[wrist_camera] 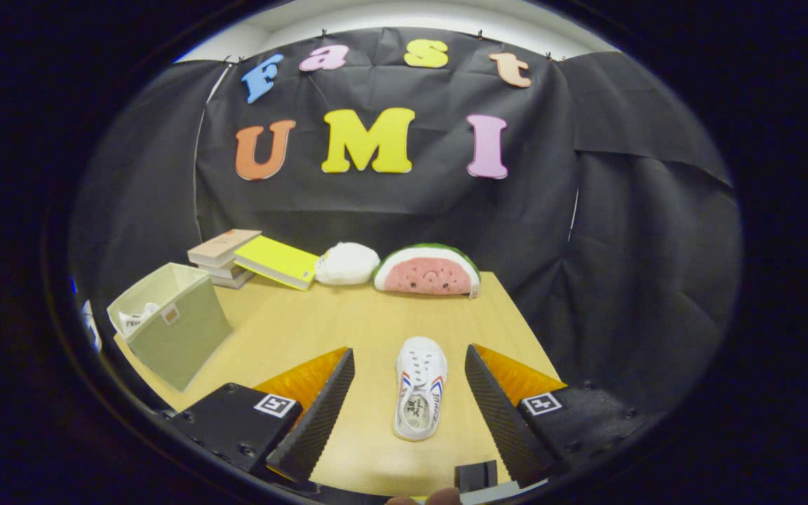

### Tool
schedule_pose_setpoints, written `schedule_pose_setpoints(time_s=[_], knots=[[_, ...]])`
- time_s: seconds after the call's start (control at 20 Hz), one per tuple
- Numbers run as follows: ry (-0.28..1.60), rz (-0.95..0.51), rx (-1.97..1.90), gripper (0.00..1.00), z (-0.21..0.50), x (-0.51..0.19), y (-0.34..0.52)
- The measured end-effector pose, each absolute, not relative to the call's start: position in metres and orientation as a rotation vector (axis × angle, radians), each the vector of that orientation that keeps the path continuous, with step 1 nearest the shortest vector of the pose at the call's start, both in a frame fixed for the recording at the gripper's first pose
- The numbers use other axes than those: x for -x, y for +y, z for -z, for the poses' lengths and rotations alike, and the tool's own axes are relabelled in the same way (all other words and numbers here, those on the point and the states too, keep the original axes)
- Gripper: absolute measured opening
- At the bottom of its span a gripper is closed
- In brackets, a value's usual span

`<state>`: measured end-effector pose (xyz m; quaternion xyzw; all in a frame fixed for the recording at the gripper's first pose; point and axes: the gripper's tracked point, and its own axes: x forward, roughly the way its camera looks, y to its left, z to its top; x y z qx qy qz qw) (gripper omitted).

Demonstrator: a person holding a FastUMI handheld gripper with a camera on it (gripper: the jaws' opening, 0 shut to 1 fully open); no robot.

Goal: Open the storage box then place both shoes into the box .Put the left shoe in first, then the right shoe, with the right side of both shoes facing outward in a uniform manner.

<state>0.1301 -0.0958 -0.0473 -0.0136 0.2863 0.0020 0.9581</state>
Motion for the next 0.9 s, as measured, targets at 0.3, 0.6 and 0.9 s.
schedule_pose_setpoints(time_s=[0.3, 0.6, 0.9], knots=[[0.907, -0.031, 0.029, 1.00, 0.115, -0.158, -0.125], [1.151, -0.079, -0.044, 1.00, 0.171, -0.167, -0.132], [1.246, -0.102, -0.085, 0.98, 0.201, -0.186, -0.133]])
